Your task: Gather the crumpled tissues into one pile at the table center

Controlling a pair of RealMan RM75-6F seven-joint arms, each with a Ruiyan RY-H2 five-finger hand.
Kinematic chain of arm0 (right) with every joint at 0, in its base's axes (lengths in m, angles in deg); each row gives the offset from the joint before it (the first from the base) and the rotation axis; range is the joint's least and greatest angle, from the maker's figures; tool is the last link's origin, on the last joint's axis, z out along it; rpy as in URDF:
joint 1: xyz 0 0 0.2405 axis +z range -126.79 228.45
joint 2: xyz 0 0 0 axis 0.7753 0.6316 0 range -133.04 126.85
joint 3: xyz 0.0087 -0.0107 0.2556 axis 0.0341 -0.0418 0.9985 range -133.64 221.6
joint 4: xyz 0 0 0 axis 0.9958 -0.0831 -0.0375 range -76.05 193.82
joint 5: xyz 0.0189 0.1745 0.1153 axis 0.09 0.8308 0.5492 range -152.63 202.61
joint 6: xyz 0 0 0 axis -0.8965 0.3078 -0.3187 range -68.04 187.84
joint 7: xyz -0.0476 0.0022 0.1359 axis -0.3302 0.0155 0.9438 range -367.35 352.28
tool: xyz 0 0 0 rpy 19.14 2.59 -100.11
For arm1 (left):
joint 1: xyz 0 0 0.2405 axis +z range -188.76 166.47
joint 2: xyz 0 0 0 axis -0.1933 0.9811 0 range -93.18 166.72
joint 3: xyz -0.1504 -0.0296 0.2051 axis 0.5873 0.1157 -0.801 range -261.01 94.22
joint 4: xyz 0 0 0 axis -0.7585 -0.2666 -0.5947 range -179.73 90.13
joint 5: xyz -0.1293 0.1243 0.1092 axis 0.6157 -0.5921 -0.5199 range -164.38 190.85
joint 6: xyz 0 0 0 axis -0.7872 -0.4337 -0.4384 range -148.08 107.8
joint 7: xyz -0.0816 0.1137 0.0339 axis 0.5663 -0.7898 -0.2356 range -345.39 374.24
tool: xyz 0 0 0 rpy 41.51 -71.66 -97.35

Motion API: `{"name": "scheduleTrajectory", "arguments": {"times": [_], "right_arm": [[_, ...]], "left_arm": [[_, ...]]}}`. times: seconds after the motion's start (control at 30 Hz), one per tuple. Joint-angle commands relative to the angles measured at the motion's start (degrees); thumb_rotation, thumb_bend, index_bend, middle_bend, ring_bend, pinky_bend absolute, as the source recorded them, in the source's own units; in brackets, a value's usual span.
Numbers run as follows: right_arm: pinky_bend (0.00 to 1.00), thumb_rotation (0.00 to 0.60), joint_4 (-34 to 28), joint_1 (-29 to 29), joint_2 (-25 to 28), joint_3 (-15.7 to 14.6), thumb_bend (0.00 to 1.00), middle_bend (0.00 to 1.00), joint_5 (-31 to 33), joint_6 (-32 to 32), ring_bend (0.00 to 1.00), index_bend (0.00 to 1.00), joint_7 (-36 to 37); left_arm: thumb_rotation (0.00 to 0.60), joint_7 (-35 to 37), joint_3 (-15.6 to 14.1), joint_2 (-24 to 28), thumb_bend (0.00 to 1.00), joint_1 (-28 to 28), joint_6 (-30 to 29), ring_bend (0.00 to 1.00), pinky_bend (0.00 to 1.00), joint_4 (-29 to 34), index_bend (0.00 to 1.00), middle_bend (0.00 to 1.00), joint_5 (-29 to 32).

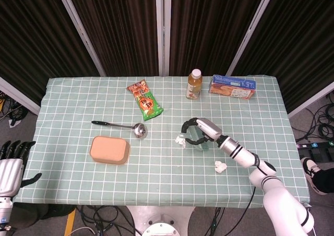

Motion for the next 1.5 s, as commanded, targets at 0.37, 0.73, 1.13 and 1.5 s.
{"name": "scheduleTrajectory", "arguments": {"times": [0.37,0.73,1.13,1.5], "right_arm": [[0.28,0.600,-14.63,-5.08,7.15,5.86,0.56,0.68,5.78,-9.31,0.37,0.76,-12.91],[0.16,0.600,-57.56,-19.25,26.99,4.87,0.57,0.68,16.27,-9.72,0.36,0.76,-39.88],[0.05,0.600,-65.56,-27.79,27.63,4.96,0.59,0.68,22.50,-9.34,0.36,0.76,-48.23],[0.05,0.600,-58.40,-27.16,14.70,8.49,0.63,0.68,20.88,-6.63,0.36,0.76,-52.91]], "left_arm": [[0.600,2.54,-0.03,-0.27,0.00,-0.31,-0.07,0.10,0.07,-1.87,0.15,0.17,-1.49],[0.600,4.62,-0.02,-1.36,0.00,-1.28,1.37,0.10,0.07,-4.06,0.15,0.17,-1.91],[0.600,7.59,-0.42,-2.45,0.00,-1.41,2.28,0.10,0.07,-5.97,0.15,0.17,-1.84],[0.600,9.35,-0.53,-3.08,0.00,-1.29,1.87,0.10,0.07,-7.47,0.15,0.17,-2.26]]}}
